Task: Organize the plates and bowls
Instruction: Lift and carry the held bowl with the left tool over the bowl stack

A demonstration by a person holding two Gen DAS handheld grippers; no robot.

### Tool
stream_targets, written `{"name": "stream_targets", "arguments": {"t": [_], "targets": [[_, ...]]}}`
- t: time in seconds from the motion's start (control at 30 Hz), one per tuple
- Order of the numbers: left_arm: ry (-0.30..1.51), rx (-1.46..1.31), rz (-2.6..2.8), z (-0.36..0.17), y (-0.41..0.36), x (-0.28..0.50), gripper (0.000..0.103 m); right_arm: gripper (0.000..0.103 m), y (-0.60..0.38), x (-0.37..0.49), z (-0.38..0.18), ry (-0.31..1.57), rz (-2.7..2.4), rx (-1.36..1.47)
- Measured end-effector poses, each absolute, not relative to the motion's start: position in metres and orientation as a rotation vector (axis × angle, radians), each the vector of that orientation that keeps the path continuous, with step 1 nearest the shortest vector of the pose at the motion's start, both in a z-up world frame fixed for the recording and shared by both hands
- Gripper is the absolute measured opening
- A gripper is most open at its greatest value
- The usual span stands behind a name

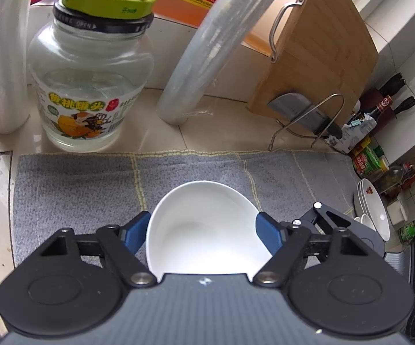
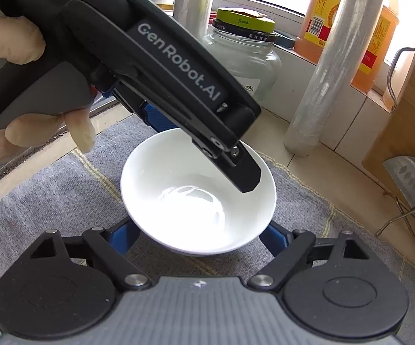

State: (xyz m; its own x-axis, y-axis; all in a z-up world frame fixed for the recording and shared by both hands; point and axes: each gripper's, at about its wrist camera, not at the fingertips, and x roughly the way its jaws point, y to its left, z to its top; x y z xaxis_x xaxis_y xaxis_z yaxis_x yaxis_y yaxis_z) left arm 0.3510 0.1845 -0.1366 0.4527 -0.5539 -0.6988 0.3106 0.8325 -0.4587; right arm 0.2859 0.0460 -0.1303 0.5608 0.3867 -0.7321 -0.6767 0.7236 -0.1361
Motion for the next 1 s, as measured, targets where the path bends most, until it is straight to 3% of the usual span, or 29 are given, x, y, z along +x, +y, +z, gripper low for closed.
{"name": "stream_targets", "arguments": {"t": [1.0], "targets": [[0.953, -0.166, -0.569, -0.082, 0.133, 0.292, 0.076, 0.092, -0.009, 0.224, -0.085, 0.681, 0.654, -0.395]]}}
